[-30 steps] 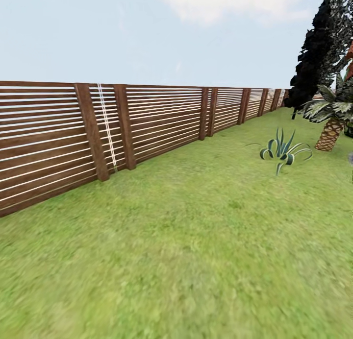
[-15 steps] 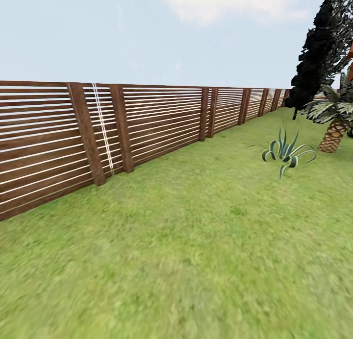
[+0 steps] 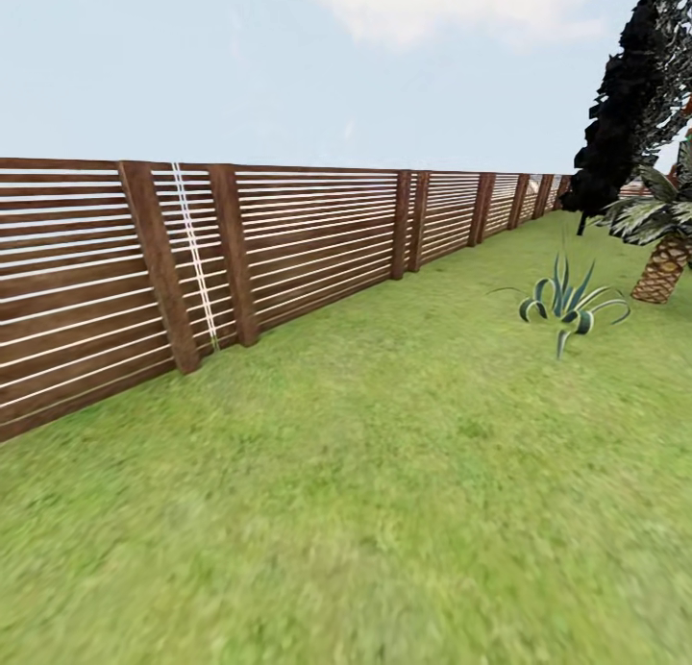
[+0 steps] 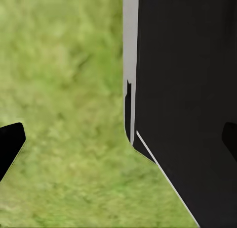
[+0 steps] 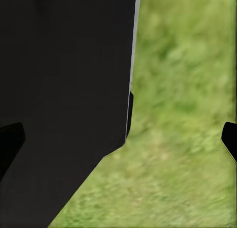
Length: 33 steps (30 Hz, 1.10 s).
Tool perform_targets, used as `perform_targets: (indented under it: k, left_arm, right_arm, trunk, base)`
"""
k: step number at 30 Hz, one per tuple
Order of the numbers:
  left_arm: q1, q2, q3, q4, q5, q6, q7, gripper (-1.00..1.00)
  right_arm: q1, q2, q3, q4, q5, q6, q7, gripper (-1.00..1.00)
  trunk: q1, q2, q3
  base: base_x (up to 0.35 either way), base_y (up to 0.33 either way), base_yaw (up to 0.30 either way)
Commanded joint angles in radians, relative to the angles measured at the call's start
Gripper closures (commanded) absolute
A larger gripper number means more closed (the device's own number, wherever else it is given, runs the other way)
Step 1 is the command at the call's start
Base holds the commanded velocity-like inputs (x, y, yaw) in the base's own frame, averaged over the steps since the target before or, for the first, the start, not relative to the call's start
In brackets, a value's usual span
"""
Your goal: Take the three Easter eggs out of the wicker basket on the lawn in the garden, then place them on the lawn next to a single tree (choose any tree) so that all three eggs are next to the same tree and none are left in the basket.
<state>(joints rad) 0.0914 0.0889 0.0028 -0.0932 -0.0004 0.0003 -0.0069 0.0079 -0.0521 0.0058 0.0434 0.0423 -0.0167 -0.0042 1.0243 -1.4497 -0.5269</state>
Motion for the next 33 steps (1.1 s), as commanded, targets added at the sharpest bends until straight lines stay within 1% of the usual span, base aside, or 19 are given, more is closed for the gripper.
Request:
perform_targets:
  k: [1, 28, 33]
  left_arm:
    - [0.001, 0.000, 0.000, -0.002, -0.002, 0.000, -0.001, -1.00]
    - [0.001, 0.000, 0.000, -0.002, -0.003, 0.004, -0.001, -1.00]
    - [0.001, 0.000, 0.000, -0.003, -0.003, 0.004, -0.001, -1.00]
  right_arm:
    - [0.000, 0.000, 0.000, 0.001, 0.005, -0.002, 0.000, -1.00]
    - [0.000, 0.000, 0.000, 0.001, 0.005, -0.002, 0.000, -1.00]
    - [0.000, 0.000, 0.000, 0.001, 0.005, -0.002, 0.003, -1.00]
  trunk:
    - [0.001, 0.000, 0.000]
    - [0.001, 0.000, 0.000]
    - [0.001, 0.000, 0.000]
  base:
    - [0.335, 0.000, 0.000]
    - [0.335, 0.000, 0.000]
    - [0.335, 0.000, -0.109]
